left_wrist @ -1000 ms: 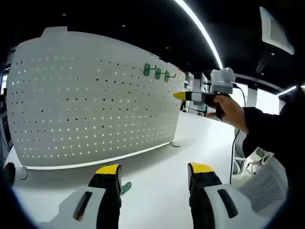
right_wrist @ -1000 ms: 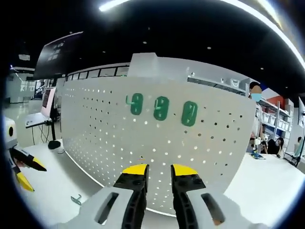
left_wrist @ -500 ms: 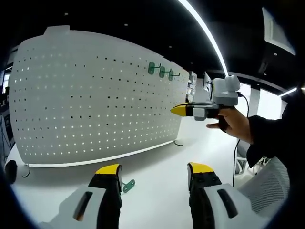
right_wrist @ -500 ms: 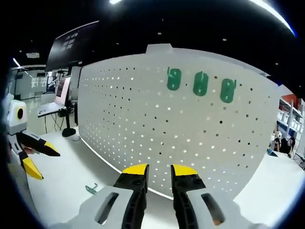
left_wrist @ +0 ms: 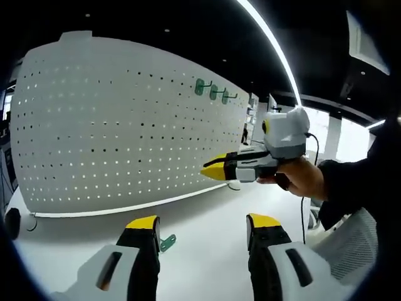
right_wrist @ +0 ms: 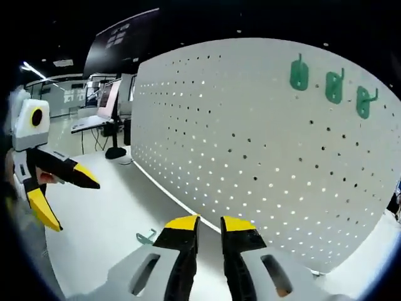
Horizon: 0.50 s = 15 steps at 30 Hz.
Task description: Insert the hook assembly into the mounting plate slot until the hook locks in place.
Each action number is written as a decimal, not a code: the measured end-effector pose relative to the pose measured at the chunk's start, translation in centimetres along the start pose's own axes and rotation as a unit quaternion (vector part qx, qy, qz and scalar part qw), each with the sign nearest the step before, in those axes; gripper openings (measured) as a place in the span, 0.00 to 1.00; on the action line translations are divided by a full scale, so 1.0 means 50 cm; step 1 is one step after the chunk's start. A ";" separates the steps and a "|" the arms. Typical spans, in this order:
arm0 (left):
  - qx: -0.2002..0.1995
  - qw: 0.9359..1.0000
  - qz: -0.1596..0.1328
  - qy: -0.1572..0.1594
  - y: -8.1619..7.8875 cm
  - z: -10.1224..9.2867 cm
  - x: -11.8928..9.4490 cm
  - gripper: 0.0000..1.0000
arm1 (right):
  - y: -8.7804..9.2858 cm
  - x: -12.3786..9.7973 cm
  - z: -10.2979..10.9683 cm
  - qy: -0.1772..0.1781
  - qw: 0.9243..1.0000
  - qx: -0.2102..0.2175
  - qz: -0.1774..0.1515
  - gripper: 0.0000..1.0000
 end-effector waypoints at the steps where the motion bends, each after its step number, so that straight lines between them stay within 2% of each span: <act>1: 0.000 1.000 0.002 -0.001 0.001 0.001 0.001 0.57 | -0.001 0.007 0.005 -0.004 1.000 -0.004 -0.001 0.11; 15: -0.016 0.999 -0.017 -0.023 -0.014 0.028 -0.022 0.57 | 0.011 0.099 0.084 -0.066 0.995 -0.061 0.045 0.08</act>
Point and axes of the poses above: the point that each gripper's makers call its tool centre point, and the gripper's own axes: x roughly forward along the fingers, z roughly to its left, y roughly out of its underside, the point moved 3 cm from there along -x, roughly backward along the fingers, and after that the axes turned 14 degrees about z, right-handed, at the moved point
